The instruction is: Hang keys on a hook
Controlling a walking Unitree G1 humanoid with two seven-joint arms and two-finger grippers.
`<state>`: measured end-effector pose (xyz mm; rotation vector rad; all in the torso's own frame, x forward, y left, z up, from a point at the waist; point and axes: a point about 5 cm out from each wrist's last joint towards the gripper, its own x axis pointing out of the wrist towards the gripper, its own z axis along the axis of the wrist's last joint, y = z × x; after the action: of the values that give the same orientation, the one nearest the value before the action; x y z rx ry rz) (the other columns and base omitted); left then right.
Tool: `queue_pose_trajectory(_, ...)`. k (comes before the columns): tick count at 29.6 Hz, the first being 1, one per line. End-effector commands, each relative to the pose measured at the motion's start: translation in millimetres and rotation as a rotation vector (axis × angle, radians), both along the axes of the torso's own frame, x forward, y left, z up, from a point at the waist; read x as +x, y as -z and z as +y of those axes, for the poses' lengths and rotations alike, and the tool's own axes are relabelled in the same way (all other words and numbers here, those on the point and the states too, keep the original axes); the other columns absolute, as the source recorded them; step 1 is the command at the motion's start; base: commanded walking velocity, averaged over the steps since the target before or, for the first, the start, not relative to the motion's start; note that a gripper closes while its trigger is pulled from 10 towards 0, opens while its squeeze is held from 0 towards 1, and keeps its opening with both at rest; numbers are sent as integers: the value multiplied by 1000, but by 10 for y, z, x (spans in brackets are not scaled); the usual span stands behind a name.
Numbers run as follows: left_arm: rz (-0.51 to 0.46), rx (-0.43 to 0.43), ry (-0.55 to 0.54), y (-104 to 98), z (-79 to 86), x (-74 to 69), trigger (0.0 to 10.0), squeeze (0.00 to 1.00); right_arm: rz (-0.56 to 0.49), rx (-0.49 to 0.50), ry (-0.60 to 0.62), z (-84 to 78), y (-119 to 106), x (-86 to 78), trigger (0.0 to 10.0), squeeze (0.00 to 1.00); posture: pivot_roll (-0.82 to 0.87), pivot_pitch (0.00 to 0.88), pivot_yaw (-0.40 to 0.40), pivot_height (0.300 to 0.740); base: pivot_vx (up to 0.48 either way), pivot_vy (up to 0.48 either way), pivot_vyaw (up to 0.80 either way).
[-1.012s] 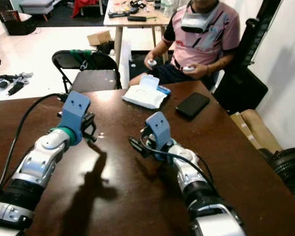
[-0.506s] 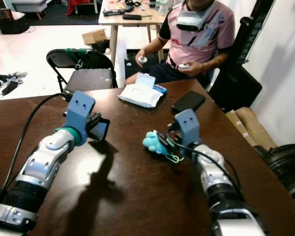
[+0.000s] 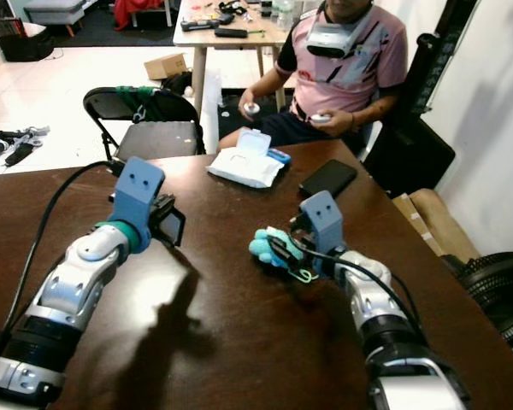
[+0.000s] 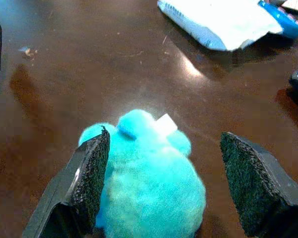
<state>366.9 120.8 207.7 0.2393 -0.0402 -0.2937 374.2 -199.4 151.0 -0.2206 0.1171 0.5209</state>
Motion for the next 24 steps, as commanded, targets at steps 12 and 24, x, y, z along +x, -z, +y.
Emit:
queue_pose_trajectory(12,19,0,-10,32,28,-6,10000,0,122,0,14,-104,327,-153,10000,0,56,90,79,740,0,0,0)
queue_pose_trajectory(24,19,-3,-37,20,70,-10,10000,0,116,-10,-9,69,239,-39,10000,0,81,100,79,740,0,0,0)
